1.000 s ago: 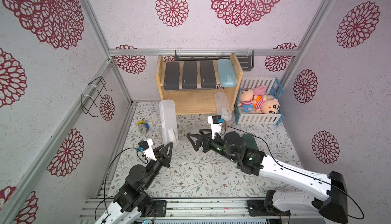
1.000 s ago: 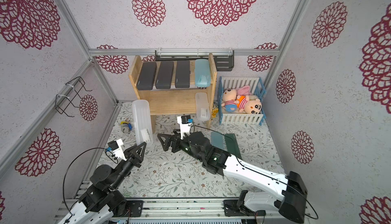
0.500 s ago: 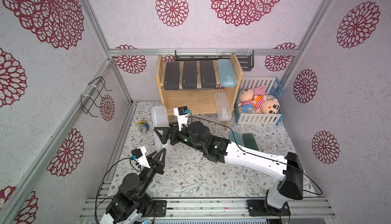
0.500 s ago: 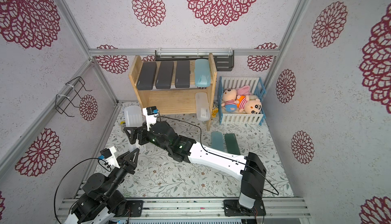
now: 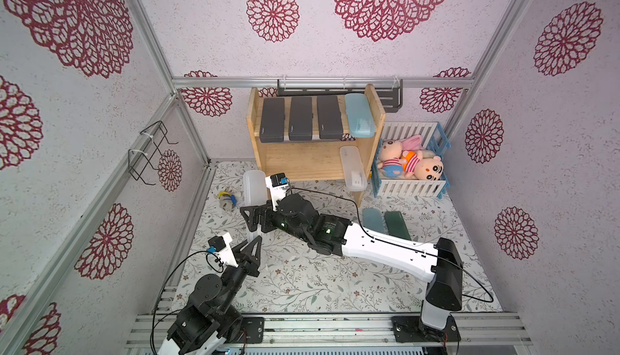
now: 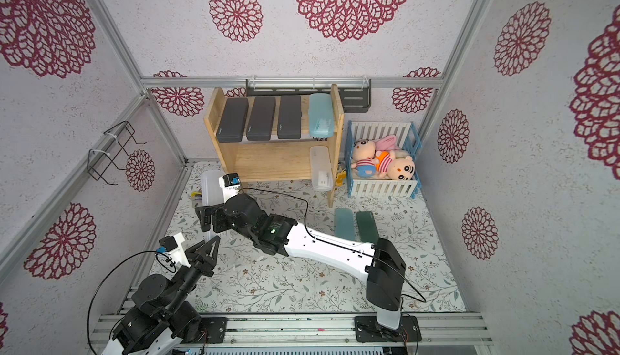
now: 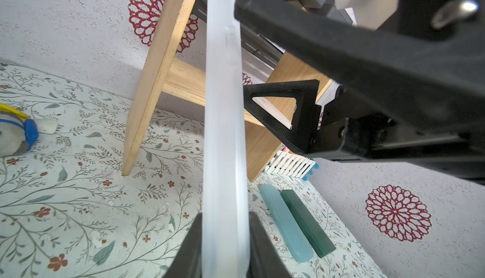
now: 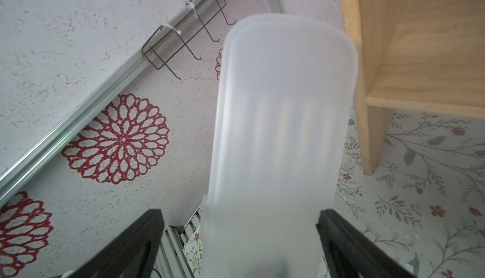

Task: Remove the pencil cases from the shelf
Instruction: Pick up the pencil case from the shelf.

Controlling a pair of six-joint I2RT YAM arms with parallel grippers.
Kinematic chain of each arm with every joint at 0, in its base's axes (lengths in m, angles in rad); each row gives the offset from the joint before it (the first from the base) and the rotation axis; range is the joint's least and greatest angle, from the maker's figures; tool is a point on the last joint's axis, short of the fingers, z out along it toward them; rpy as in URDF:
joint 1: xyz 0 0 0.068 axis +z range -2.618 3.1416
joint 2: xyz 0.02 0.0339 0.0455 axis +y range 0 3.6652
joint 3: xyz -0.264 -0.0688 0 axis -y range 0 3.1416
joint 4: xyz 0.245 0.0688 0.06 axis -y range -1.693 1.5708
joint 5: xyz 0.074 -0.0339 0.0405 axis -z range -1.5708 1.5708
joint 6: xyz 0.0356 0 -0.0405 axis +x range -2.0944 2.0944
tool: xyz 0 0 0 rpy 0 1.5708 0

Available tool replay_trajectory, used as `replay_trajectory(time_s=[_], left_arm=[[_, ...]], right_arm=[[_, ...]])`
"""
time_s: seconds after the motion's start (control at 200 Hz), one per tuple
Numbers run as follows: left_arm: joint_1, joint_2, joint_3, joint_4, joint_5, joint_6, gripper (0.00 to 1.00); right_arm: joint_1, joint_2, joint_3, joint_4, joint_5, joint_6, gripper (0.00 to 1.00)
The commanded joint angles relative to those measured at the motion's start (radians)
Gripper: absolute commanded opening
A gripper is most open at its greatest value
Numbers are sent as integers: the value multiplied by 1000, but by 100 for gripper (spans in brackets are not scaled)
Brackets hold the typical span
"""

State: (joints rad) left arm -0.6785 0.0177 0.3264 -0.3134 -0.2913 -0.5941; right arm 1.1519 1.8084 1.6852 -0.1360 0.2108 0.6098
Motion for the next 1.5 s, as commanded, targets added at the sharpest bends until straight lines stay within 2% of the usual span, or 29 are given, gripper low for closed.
replay_trajectory(time_s=[0.0,0.43,0.981,1.296,1.496], left_arm=[[-12,-15,33,28,19,22,0],[-12,-16,38,43,47,23,0],[-12,-15,32,48,53,17,0],[-11,-15,21,62,52,16,0],[-13,-15,16,65,55,14,1]], right_arm=[[5,-18,0,6,22,-15,99],[-26,-61,-126,160,-142,18,98],[-57,-115,-186,182,-137,37,99],[-73,-117,-189,185,-137,45,89],[-76,-116,-204,191,-136,50,78]])
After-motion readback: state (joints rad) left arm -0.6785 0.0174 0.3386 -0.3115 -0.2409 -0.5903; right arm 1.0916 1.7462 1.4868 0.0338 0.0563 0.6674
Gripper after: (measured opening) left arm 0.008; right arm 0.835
